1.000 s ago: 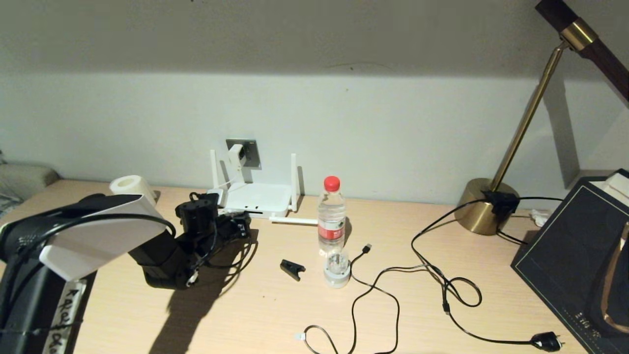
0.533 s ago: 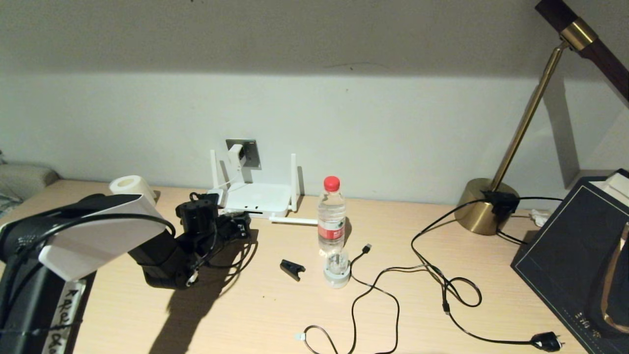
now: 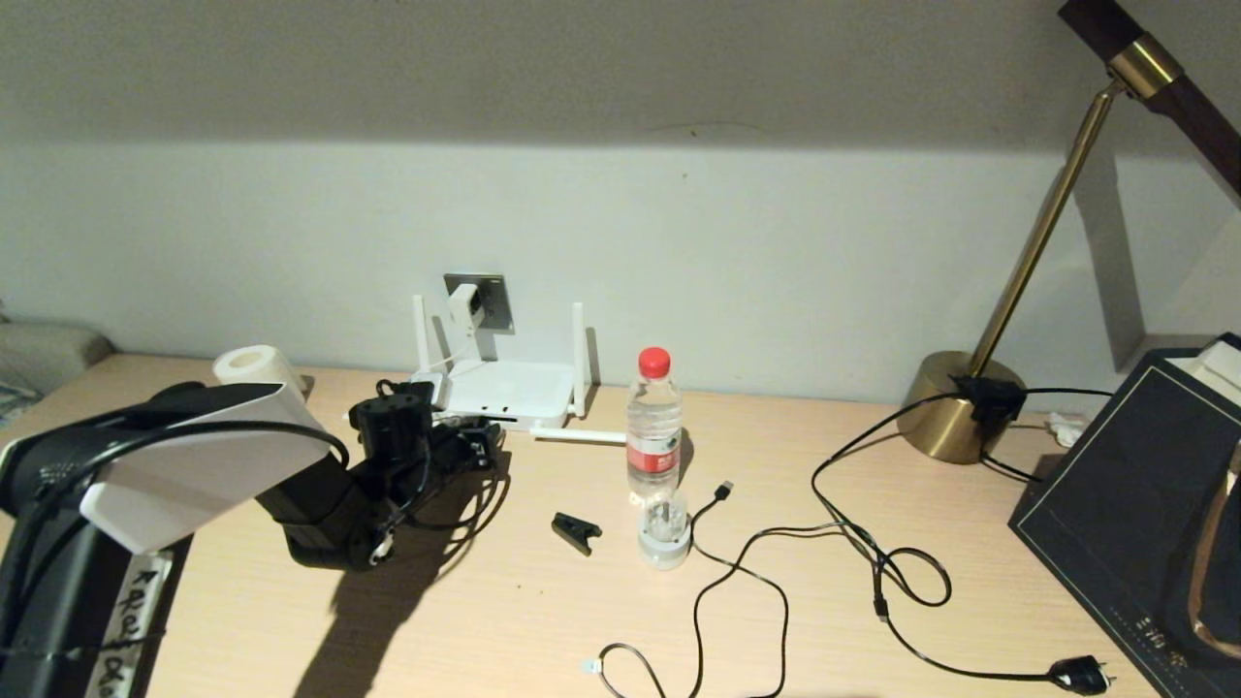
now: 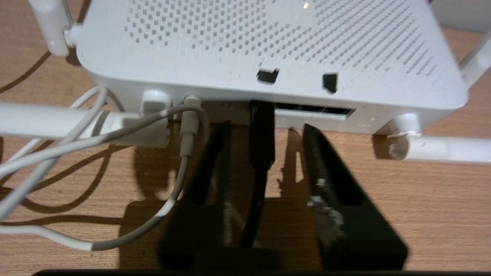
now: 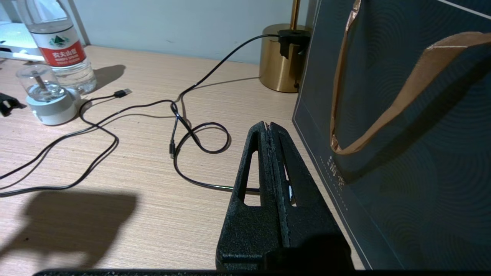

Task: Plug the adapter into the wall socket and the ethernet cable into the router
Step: Plug cable into router interface

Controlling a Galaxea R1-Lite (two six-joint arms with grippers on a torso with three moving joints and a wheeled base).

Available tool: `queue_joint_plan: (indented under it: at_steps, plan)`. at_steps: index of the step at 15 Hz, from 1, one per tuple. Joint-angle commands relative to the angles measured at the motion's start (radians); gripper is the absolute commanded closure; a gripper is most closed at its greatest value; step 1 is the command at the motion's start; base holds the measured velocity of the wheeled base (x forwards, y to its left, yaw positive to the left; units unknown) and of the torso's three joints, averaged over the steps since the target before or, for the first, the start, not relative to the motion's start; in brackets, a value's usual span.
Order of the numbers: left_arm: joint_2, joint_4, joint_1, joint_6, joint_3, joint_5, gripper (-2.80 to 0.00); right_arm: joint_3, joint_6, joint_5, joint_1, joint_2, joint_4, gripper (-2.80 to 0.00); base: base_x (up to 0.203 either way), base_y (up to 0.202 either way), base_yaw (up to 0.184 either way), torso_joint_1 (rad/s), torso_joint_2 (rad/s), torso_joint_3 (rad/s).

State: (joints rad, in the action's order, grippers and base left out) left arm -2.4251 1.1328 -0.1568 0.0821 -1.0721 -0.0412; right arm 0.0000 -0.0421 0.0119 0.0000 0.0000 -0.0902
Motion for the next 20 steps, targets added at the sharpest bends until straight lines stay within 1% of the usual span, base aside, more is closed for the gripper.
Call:
queue_joint_plan:
  at_steps: [1,8,11,15,20]
  plan:
    - [0.003,0.009,0.000,0.001,0.003,0.000,-2.80,0.034,-0.001,0.000,0.000,0.002,0.000,0.00,0.000,0.000,0.000,0.000,0.00,0.000]
    - [0.008,0.010,-0.001,0.001,0.012,0.001,-2.80,0.034,-0.001,0.000,0.000,0.002,0.000,0.00,0.000,0.000,0.000,0.000,0.00,0.000]
    - [0.026,0.029,-0.017,0.001,0.035,0.001,-2.80,0.034,-0.001,0.000,0.000,0.002,0.000,0.00,0.000,0.000,0.000,0.000,0.00,0.000]
    - [0.087,0.054,-0.048,0.000,0.096,0.007,-2.80,0.034,-0.001,0.000,0.000,0.002,0.000,0.00,0.000,0.000,0.000,0.000,0.00,0.000]
    - [0.186,0.068,-0.080,-0.002,0.207,0.009,-2.80,0.034,0.000,0.000,0.000,0.002,0.000,0.00,0.000,0.000,0.000,0.000,0.00,0.000]
